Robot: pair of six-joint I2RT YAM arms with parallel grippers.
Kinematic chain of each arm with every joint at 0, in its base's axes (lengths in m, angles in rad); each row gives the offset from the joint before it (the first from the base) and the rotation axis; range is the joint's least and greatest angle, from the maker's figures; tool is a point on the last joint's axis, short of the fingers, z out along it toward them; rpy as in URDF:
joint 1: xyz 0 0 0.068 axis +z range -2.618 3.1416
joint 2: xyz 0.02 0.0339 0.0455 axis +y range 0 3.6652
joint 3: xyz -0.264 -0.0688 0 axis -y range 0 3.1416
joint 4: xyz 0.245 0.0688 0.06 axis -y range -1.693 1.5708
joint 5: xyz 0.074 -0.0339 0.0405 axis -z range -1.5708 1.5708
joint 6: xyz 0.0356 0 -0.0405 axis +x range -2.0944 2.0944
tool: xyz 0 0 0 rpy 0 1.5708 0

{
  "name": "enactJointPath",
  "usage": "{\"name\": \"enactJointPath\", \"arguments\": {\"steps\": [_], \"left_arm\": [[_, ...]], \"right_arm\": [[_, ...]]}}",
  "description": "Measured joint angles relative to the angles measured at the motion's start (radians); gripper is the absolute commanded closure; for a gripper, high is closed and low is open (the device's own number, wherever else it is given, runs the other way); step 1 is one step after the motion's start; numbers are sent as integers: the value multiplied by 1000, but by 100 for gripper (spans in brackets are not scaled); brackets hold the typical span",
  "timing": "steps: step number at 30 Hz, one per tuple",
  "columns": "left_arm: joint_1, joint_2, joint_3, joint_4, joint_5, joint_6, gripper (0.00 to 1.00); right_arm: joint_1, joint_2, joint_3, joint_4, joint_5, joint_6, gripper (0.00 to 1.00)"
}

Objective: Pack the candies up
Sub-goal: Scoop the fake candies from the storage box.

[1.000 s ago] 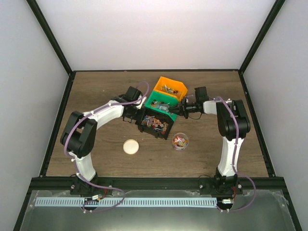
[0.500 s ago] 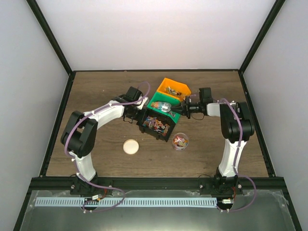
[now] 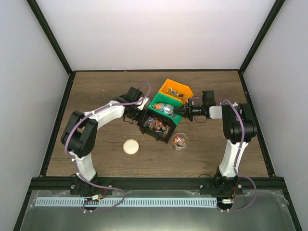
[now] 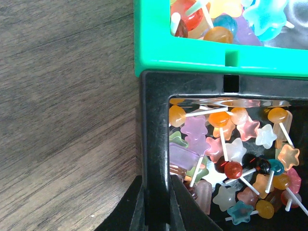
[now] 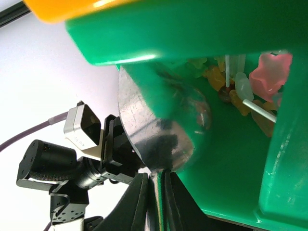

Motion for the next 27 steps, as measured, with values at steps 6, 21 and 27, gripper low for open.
{"name": "enactJointPath", "arguments": {"steps": [6, 21, 27], "left_arm": [[0, 0, 0, -2, -1, -4, 96], [12, -3, 0, -9, -29, -28, 96], [12, -3, 0, -8, -29, -22, 96]], "right_arm": [[4, 21, 43, -61, -6, -45, 99], [39, 78, 105, -49, 18, -82, 99], [29, 69, 18, 109, 18, 34, 99]]}}
